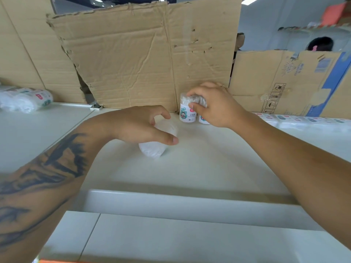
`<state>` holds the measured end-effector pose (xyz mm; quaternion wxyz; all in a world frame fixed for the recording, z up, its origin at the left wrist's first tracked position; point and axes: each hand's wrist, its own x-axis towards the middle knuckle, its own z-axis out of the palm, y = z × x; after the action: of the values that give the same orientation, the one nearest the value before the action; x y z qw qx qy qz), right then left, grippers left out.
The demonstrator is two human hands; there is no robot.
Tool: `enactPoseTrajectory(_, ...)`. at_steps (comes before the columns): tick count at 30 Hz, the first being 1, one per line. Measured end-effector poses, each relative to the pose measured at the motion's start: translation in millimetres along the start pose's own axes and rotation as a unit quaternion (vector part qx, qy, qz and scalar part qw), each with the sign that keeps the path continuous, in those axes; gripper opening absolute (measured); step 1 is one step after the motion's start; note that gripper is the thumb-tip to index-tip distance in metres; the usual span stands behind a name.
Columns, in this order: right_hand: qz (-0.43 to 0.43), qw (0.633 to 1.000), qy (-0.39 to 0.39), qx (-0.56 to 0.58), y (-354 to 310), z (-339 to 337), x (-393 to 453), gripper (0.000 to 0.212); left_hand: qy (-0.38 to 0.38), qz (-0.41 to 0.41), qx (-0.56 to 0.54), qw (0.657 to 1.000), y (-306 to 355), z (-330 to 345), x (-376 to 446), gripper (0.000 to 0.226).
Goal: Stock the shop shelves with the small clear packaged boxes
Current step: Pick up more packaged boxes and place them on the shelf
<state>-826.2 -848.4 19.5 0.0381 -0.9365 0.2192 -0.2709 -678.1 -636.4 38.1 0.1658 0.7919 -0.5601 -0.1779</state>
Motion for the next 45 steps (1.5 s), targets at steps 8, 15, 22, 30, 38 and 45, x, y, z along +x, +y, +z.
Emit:
enactPoseTrajectory(8,-0.023,0.999,0.023,0.037,-22.6,-16.9,-7.2,0.035,0.058,0.022,-0.208,0.976,-6.0,-4.2,5.6,0.066)
enactPoseTrajectory(15,-0.011,0.941,-0.001,0.338,-48.1,-40.0,-27.2,0.021,0.128,0.073,-0.325,0.934,-1.6,-6.8,4.3,0.069)
enactPoseTrajectory(22,-0.012,0.895,-0.032,0.445,-54.3,-41.7,-34.1,0.035,0.106,0.120,-0.437,0.885,6.1,-4.9,2.5,0.045)
enactPoseTrajectory(30,-0.012,0.875,-0.010,0.484,-51.9,-53.1,-31.0,0.030,0.025,0.142,-0.479,0.866,13.8,0.6,2.6,0.043)
enactPoseTrajectory(38,-0.033,0.942,0.031,0.331,-45.3,-62.9,-29.8,0.024,0.109,0.165,-0.334,0.922,8.6,13.8,13.6,0.057)
enactPoseTrajectory(45,-0.043,0.967,-0.047,0.245,-26.7,-73.4,-30.5,0.030,0.056,0.175,-0.273,0.944,3.0,29.7,22.9,0.050)
